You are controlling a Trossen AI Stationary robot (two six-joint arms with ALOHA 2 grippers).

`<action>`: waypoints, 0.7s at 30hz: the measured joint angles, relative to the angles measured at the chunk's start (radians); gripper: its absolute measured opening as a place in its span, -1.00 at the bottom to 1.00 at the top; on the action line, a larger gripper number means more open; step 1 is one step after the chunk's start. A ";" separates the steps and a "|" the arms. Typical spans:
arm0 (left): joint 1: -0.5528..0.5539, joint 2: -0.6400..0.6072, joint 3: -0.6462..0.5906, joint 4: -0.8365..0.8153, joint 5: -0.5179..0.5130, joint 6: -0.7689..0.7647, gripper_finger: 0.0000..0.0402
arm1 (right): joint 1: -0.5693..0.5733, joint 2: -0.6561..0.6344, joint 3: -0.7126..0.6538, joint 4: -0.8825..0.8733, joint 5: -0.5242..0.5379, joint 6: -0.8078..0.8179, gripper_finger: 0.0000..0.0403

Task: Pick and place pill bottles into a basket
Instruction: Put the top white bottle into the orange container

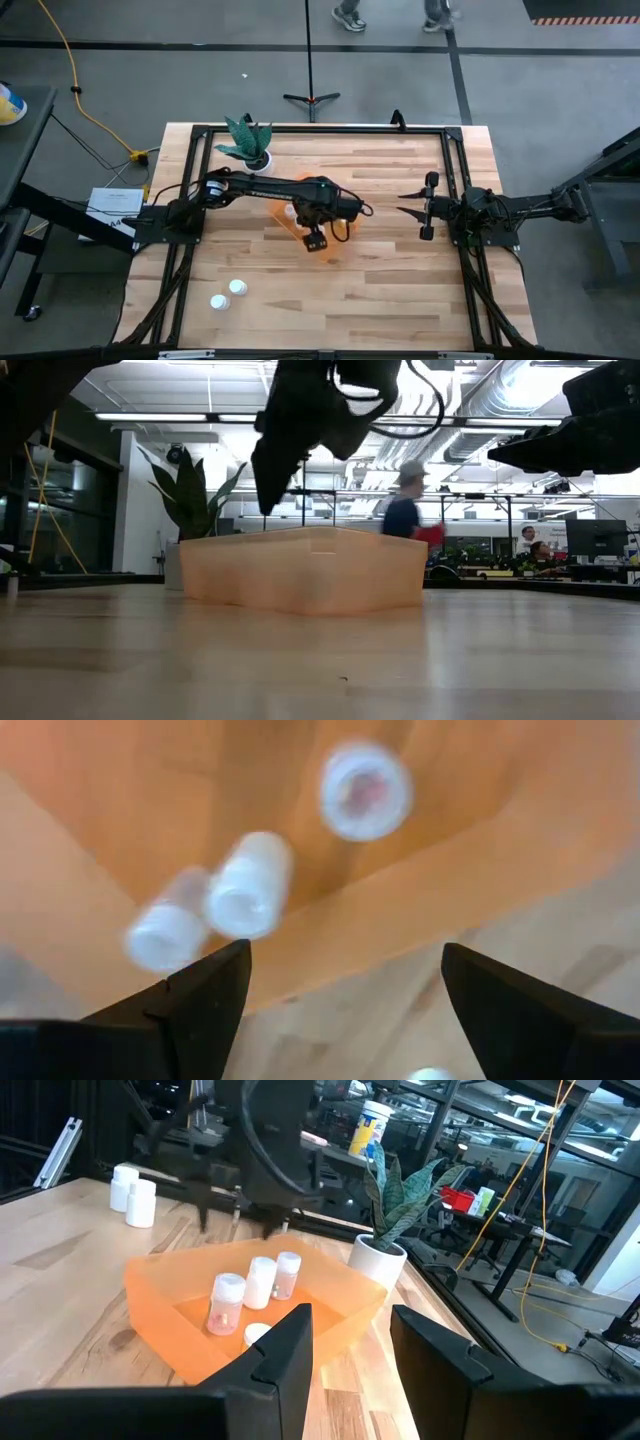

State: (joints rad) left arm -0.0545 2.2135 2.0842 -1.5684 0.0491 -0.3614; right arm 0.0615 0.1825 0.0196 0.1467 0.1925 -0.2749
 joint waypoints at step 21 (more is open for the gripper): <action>-0.337 -0.051 -0.007 -0.003 -0.203 -0.227 0.38 | 0.000 0.000 0.000 0.000 0.000 0.001 -0.36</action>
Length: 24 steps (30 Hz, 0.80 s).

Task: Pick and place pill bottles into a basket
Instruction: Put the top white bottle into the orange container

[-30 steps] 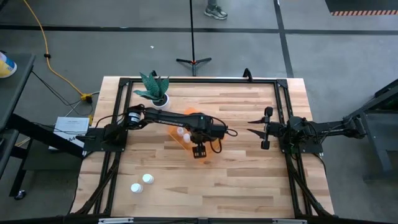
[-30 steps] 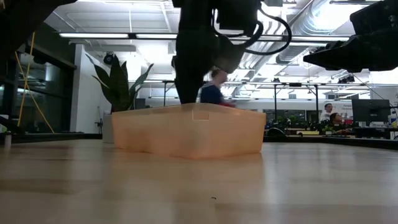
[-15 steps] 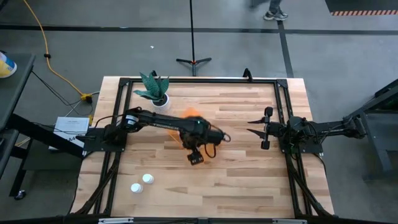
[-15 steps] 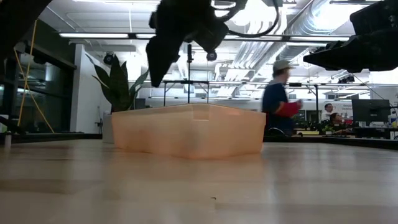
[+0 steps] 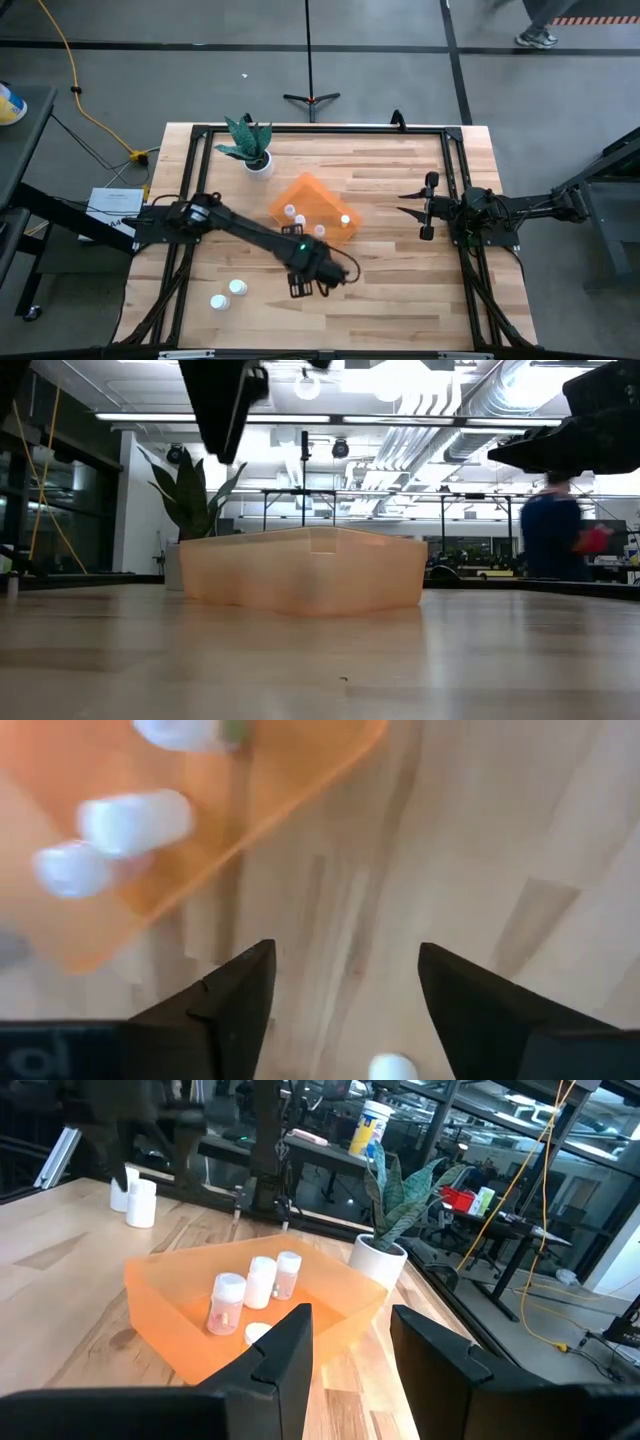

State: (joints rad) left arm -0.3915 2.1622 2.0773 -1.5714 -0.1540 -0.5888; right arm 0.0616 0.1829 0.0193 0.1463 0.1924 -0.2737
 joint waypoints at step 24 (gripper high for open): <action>0.159 -0.064 -0.213 0.587 -0.320 0.397 0.10 | 0.000 0.000 0.000 0.051 -0.006 -0.047 -0.36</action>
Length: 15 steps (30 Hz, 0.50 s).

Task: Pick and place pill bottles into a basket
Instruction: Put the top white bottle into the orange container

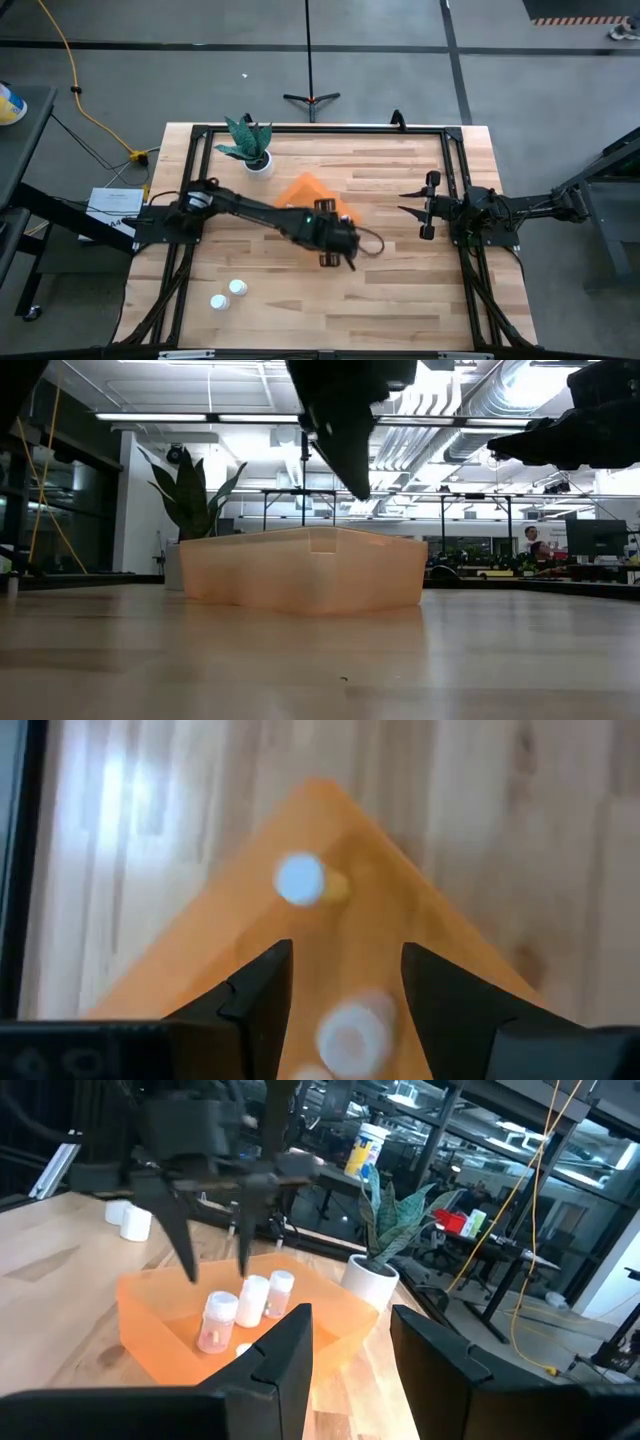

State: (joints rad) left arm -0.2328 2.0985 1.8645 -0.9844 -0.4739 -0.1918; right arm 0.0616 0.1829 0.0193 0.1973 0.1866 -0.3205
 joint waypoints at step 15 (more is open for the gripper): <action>0.037 -0.268 -0.488 0.556 0.207 0.174 0.07 | 0.000 0.019 -0.001 0.005 -0.010 -0.002 -0.36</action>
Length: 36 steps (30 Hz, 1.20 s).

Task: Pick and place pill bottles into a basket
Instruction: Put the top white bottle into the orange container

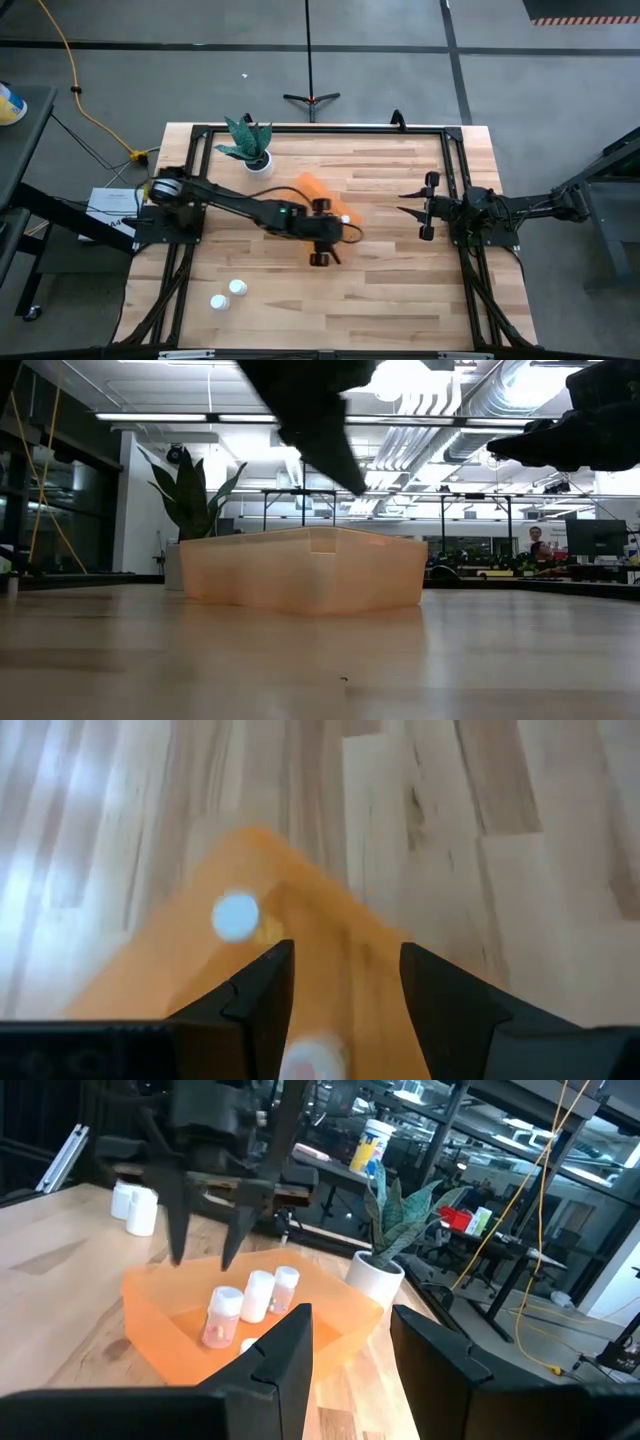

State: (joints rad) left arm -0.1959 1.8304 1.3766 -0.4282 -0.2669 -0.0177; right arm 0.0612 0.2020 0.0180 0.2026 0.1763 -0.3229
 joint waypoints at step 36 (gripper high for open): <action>-0.329 -0.458 -0.391 -0.565 0.531 -1.501 0.08 | 0.000 0.007 0.001 0.001 0.011 0.006 -0.36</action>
State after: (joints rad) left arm -0.5244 1.3725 0.9855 -0.9937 0.2639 -1.5185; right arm 0.0612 0.2092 0.0185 0.2035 0.1869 -0.3167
